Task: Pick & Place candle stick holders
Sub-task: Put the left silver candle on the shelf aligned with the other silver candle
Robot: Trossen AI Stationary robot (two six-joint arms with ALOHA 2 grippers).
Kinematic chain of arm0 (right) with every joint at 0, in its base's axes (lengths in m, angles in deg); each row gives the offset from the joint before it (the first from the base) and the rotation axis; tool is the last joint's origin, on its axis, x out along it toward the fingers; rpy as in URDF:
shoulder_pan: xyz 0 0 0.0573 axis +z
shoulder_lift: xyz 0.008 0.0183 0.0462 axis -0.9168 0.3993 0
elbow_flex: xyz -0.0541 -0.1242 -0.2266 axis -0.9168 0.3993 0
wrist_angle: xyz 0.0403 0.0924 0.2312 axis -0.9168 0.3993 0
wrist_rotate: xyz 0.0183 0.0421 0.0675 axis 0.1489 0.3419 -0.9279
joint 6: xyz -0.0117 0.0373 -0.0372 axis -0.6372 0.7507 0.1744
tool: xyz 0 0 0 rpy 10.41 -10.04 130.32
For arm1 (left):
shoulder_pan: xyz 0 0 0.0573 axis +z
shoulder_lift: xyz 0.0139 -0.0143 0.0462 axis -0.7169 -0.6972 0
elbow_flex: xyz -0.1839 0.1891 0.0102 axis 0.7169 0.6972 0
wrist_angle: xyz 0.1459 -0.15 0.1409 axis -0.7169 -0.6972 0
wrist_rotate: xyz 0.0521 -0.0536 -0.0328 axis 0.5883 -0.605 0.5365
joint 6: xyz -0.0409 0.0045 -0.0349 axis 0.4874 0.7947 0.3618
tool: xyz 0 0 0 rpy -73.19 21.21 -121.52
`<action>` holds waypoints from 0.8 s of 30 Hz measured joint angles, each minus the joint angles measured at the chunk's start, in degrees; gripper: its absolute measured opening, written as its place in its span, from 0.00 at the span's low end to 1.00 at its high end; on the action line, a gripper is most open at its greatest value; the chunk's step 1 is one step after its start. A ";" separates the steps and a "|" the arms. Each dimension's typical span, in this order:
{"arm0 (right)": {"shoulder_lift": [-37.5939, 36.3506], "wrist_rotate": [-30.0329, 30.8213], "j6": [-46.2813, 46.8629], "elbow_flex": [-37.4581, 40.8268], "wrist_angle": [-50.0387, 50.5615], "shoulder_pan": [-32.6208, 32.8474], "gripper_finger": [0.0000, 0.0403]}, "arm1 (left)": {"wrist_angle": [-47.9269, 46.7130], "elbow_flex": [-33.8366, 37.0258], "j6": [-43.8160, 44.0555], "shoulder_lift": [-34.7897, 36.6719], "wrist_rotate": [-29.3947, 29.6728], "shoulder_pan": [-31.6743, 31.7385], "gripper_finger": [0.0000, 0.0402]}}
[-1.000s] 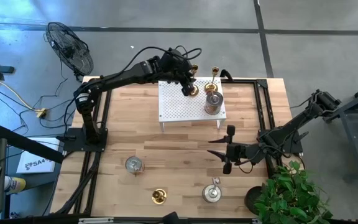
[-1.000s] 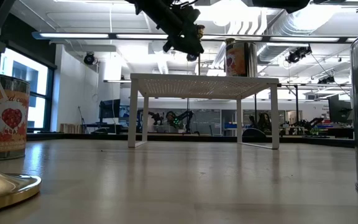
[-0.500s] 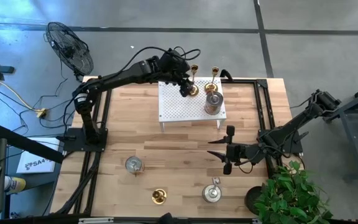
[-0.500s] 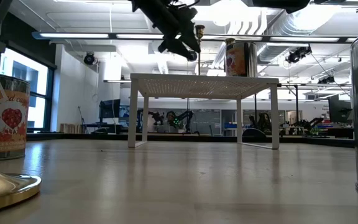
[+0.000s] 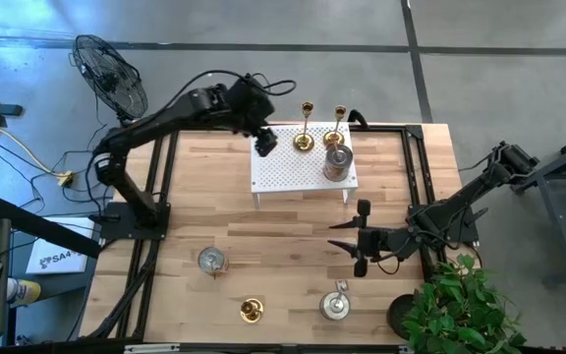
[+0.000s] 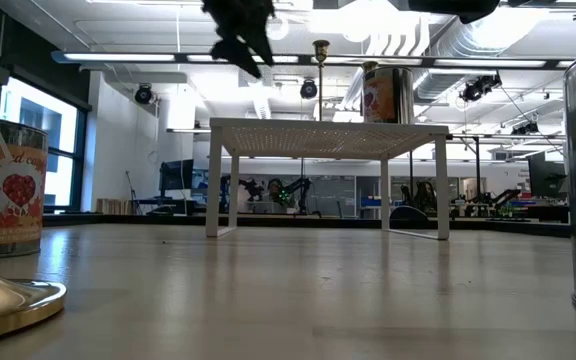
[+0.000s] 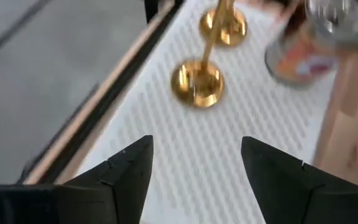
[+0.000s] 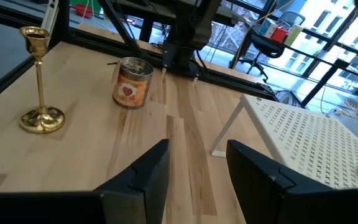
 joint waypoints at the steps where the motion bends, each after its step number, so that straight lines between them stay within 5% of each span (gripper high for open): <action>1: 0.00 0.01 0.00 0.02 0.01 -0.02 0.38 | -2.01 0.00 0.00 0.76 -0.73 0.00 0.60; 9: 0.00 0.07 0.20 0.02 -0.28 -0.01 0.38 | -17.82 0.00 4.31 5.34 -7.35 -0.33 0.60; 24: 0.00 -1.28 1.92 0.01 -0.67 -0.01 0.38 | -22.40 0.04 11.80 6.01 4.49 -9.11 0.60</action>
